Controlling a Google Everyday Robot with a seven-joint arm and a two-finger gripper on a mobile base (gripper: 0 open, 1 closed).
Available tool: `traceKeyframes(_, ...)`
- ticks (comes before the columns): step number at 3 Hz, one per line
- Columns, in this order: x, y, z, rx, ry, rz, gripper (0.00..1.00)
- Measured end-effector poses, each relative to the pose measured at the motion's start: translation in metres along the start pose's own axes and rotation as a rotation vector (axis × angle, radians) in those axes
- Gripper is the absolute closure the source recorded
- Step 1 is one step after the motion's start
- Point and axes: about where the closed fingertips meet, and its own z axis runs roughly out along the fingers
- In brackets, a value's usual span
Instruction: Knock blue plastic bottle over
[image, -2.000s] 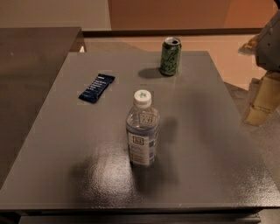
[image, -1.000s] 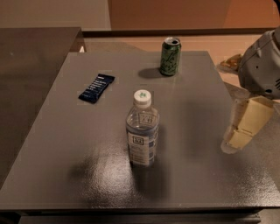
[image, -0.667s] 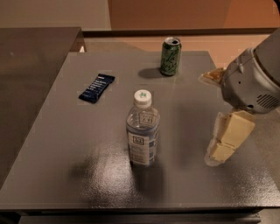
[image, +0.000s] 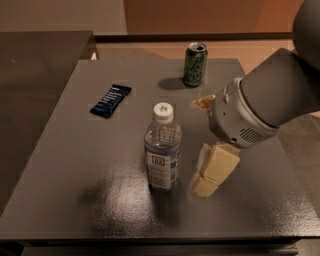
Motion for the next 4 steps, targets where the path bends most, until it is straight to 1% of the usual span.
traceKeyframes(1,-0.021,0.0,0.016,0.001,-0.046,0.024,0.0)
traceKeyframes(2,-0.036,-0.001,0.021,-0.009,-0.078,0.048,0.0)
traceKeyframes(3,-0.044,-0.002,0.02,-0.032,-0.102,0.067,0.16)
traceKeyframes(4,-0.048,-0.002,0.018,-0.05,-0.109,0.081,0.41)
